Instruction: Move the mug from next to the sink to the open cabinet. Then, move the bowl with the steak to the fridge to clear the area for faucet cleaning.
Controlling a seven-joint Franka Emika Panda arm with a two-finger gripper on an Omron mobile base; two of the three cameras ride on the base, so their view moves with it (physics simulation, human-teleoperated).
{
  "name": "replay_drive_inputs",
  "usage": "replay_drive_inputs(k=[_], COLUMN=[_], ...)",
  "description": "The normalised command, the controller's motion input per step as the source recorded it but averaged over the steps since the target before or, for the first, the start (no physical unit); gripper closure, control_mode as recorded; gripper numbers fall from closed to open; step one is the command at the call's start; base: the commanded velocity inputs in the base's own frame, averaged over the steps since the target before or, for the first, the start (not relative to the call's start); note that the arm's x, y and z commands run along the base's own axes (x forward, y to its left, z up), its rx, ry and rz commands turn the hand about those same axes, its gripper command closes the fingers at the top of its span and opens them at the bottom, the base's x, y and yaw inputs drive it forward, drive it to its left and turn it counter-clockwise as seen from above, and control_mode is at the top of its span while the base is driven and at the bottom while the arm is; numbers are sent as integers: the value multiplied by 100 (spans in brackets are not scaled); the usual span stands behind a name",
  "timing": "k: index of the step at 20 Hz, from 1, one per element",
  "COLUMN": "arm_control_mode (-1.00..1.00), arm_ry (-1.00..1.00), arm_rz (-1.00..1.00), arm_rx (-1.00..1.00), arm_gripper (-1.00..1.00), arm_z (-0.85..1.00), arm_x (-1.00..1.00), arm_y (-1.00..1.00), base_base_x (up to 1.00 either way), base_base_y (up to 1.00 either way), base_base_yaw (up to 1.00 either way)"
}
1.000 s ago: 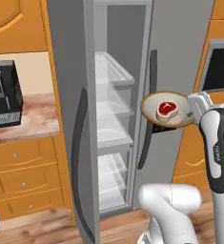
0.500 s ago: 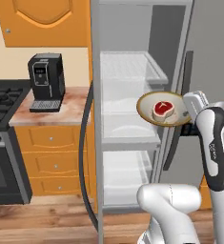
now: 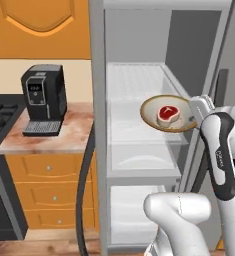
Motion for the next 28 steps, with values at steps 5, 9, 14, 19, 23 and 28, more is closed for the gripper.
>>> replay_drive_inputs(k=[5,9,14,19,23,28], arm_control_mode=[100,-100,-100,-100,-100,-100], arm_ry=[0,-1,-6,0,4,2], arm_rz=[0,-2,-17,-38,-38,-17], arm_rx=[0,0,0,3,20,16], arm_gripper=[100,100,100,100,100,100], arm_z=[0,4,34,27,25,9], arm_x=[0,8,-3,-18,1,0], arm_y=[0,3,55,46,1,0], base_base_x=[72,36,0,0,0,0], base_base_y=[0,7,0,0,0,0], base_base_yaw=[-1,-3,0,0,0,0])
